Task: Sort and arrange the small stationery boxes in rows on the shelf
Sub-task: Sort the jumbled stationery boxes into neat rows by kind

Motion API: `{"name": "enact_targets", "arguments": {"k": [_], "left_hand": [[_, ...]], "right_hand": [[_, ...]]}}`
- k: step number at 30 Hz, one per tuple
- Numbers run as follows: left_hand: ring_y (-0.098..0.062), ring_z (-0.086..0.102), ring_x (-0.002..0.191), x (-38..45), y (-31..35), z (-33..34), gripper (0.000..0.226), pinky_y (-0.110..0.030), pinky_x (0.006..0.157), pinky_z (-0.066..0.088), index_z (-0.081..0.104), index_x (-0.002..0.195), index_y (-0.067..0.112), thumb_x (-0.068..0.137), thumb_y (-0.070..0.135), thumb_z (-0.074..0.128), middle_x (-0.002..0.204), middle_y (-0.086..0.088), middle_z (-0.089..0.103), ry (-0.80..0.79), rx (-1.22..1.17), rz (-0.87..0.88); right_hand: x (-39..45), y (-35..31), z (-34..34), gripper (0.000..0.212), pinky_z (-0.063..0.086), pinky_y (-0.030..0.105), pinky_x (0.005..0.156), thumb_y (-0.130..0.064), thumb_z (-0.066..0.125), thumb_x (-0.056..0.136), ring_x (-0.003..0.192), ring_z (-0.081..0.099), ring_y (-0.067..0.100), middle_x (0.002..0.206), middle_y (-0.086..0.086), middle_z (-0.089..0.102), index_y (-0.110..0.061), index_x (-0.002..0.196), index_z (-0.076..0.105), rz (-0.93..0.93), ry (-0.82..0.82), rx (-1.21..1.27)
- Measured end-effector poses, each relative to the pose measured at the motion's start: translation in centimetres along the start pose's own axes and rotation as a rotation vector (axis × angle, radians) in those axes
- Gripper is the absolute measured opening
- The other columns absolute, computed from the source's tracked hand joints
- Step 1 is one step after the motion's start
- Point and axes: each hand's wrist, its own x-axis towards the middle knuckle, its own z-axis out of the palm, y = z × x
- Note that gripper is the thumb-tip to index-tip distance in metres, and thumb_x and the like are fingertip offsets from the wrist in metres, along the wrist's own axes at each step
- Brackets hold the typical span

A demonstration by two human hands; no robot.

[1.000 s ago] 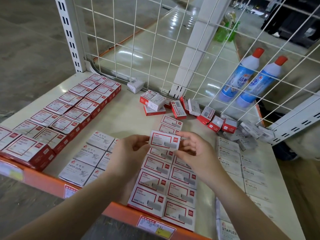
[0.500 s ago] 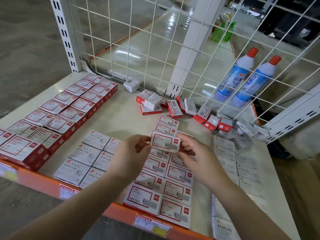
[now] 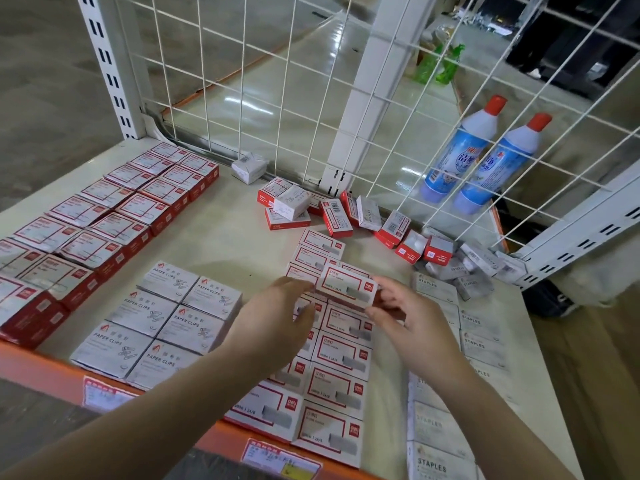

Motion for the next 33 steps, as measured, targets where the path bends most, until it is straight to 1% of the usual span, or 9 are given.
{"name": "enact_targets", "arguments": {"k": [3, 5, 9, 12, 16, 20, 24, 28, 33], "left_hand": [[-0.01, 0.033, 0.132, 0.8, 0.1, 0.5, 0.041, -0.02, 0.098, 0.037, 0.034, 0.14, 0.026, 0.099, 0.025, 0.036, 0.147, 0.01, 0.03, -0.088, 0.204, 0.066], [-0.01, 0.014, 0.141, 1.5, -0.1, 0.7, 0.046, -0.028, 0.112, 0.019, 0.023, 0.145, 0.025, 0.1, 0.026, 0.032, 0.154, 0.01, 0.015, -0.139, 0.333, 0.096], [-0.008, -0.006, 0.143, 2.7, -0.4, 1.1, 0.05, -0.026, 0.112, -0.005, 0.009, 0.149, 0.025, 0.101, 0.032, 0.025, 0.156, 0.01, -0.001, -0.222, 0.461, 0.163], [-0.008, -0.008, 0.142, 3.7, -0.4, 1.5, 0.054, -0.027, 0.113, -0.006, 0.003, 0.149, 0.025, 0.101, 0.035, 0.024, 0.156, 0.01, -0.004, -0.26, 0.497, 0.204], [-0.011, -0.007, 0.143, 5.0, -0.1, 1.7, 0.054, -0.028, 0.113, -0.005, 0.004, 0.149, 0.024, 0.101, 0.035, 0.025, 0.156, 0.008, -0.003, -0.262, 0.534, 0.242], [-0.013, -0.004, 0.144, 6.0, 0.3, 1.9, 0.053, -0.031, 0.114, -0.002, 0.009, 0.149, 0.023, 0.1, 0.035, 0.027, 0.157, 0.006, 0.001, -0.232, 0.526, 0.275], [-0.014, 0.003, 0.144, 6.6, 0.6, 2.0, 0.052, -0.03, 0.114, 0.003, 0.016, 0.148, 0.024, 0.099, 0.034, 0.033, 0.156, 0.007, 0.009, -0.211, 0.498, 0.292], [-0.018, 0.031, 0.133, 6.9, 0.9, 2.0, 0.044, -0.033, 0.107, 0.032, 0.035, 0.14, 0.025, 0.097, 0.031, 0.043, 0.146, 0.008, 0.03, -0.19, 0.422, 0.274], [-0.015, 0.046, 0.114, 7.6, 1.1, 2.2, 0.038, -0.027, 0.09, 0.047, 0.043, 0.132, 0.026, 0.095, 0.029, 0.05, 0.128, 0.007, 0.043, -0.146, 0.406, 0.264]], "right_hand": [[0.4, 0.8, -0.4, 0.041, 0.035, -0.005, 0.066, -0.014, 0.06, 0.089, 0.075, 0.045, -0.026, 0.084, -0.034, 0.046, -0.036, 0.12, 0.047, 0.041, 0.022, -0.001], [1.1, 1.4, -0.5, 0.037, 0.038, -0.001, 0.067, -0.014, 0.059, 0.089, 0.081, 0.049, -0.018, 0.087, -0.029, 0.052, -0.028, 0.124, 0.053, 0.068, 0.066, -0.006], [2.8, 2.3, -0.9, 0.033, 0.045, 0.021, 0.086, -0.015, 0.059, 0.09, 0.1, 0.059, 0.007, 0.108, -0.008, 0.065, -0.021, 0.123, 0.057, 0.12, 0.125, -0.034], [4.1, 2.7, -1.0, 0.03, 0.037, 0.006, 0.072, -0.014, 0.058, 0.09, 0.096, 0.056, 0.003, 0.111, -0.006, 0.066, -0.02, 0.12, 0.06, 0.117, 0.137, -0.088], [6.0, 2.8, -1.0, 0.028, 0.029, 0.003, 0.062, -0.014, 0.057, 0.091, 0.094, 0.057, 0.005, 0.113, -0.004, 0.066, -0.018, 0.119, 0.06, 0.148, 0.105, -0.139], [7.4, 2.7, -1.1, 0.029, 0.039, 0.02, 0.075, -0.014, 0.056, 0.091, 0.102, 0.06, 0.014, 0.114, -0.001, 0.066, -0.016, 0.12, 0.059, 0.181, 0.051, -0.161], [8.1, 3.3, -1.0, 0.029, 0.042, 0.025, 0.078, -0.013, 0.057, 0.09, 0.101, 0.061, 0.016, 0.112, 0.001, 0.067, -0.019, 0.119, 0.059, 0.219, 0.02, -0.124], [8.5, 3.8, -0.8, 0.027, 0.045, 0.023, 0.074, -0.015, 0.058, 0.091, 0.1, 0.059, 0.012, 0.107, -0.008, 0.065, -0.024, 0.116, 0.061, 0.249, -0.022, -0.079], [8.7, 3.8, -0.1, 0.04, 0.047, 0.04, 0.097, -0.012, 0.056, 0.09, 0.111, 0.056, 0.017, 0.119, -0.004, 0.062, -0.022, 0.128, 0.055, 0.301, -0.032, -0.049]]}}
